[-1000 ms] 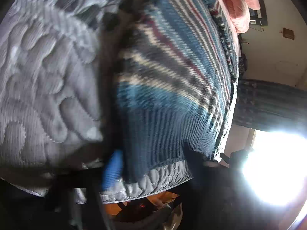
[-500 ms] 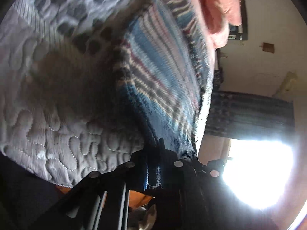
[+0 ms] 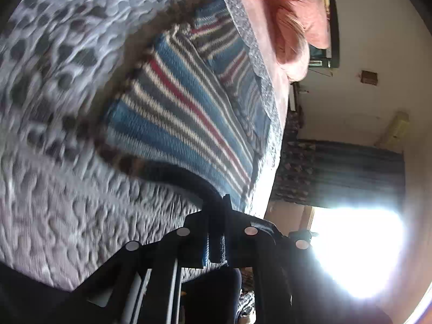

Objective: Fold small clothes
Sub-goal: 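Grasp the hem with both grippers and fold it toward the collar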

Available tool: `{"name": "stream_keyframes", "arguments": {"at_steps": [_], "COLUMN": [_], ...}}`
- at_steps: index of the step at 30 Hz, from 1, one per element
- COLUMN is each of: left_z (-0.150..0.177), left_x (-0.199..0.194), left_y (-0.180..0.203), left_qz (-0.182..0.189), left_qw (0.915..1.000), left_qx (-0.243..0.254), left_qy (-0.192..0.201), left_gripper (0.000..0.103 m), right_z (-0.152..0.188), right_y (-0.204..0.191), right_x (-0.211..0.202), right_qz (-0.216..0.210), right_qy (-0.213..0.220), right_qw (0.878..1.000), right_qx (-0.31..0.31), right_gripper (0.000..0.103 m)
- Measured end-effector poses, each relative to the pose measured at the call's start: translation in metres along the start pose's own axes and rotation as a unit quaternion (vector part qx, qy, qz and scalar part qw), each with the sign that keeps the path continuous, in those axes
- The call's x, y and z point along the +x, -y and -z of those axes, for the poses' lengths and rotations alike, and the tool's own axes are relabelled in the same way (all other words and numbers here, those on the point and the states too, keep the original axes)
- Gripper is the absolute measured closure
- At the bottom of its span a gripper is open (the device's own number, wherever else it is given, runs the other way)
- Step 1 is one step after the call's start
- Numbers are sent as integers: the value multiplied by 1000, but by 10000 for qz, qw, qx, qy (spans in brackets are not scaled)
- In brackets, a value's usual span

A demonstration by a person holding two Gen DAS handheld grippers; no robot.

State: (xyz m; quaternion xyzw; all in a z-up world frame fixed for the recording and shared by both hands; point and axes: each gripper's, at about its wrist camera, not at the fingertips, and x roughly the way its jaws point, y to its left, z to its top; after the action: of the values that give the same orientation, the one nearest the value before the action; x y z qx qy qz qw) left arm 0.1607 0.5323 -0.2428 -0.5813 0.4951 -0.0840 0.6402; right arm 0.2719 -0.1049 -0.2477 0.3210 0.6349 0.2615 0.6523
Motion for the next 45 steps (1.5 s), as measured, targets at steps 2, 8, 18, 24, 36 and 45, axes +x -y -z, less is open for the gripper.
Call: {"name": "stream_keyframes", "arguments": {"at_steps": [2, 8, 18, 24, 36, 45], "left_z": [-17, -67, -111, -107, -111, -105], "left_x": [10, 47, 87, 68, 96, 112], "left_y": [-2, -13, -31, -1, 37, 30], "left_qz": [-110, -500, -765, -683, -1705, -1978], "left_qw": [9999, 9982, 9959, 9960, 9558, 9329], "left_qx": [-85, -305, -339, 535, 2337, 2874], "left_qy": [3, -96, -339, -232, -525, -889], "left_gripper": [94, 94, 83, 56, 54, 80], "right_z": [-16, -70, -115, -125, -131, -123], "right_y": [0, 12, 41, 35, 17, 16], "right_x": [12, 56, 102, 76, 93, 119], "right_qz": [57, 289, 435, -153, 613, 959], "right_qy": [-34, -257, -616, -512, -638, -874], "right_qw": [10000, 9989, 9955, 9975, 9895, 9754], "right_qx": [38, 260, 571, 456, -1145, -1781], "right_gripper": [96, 96, 89, 57, 58, 59]}}
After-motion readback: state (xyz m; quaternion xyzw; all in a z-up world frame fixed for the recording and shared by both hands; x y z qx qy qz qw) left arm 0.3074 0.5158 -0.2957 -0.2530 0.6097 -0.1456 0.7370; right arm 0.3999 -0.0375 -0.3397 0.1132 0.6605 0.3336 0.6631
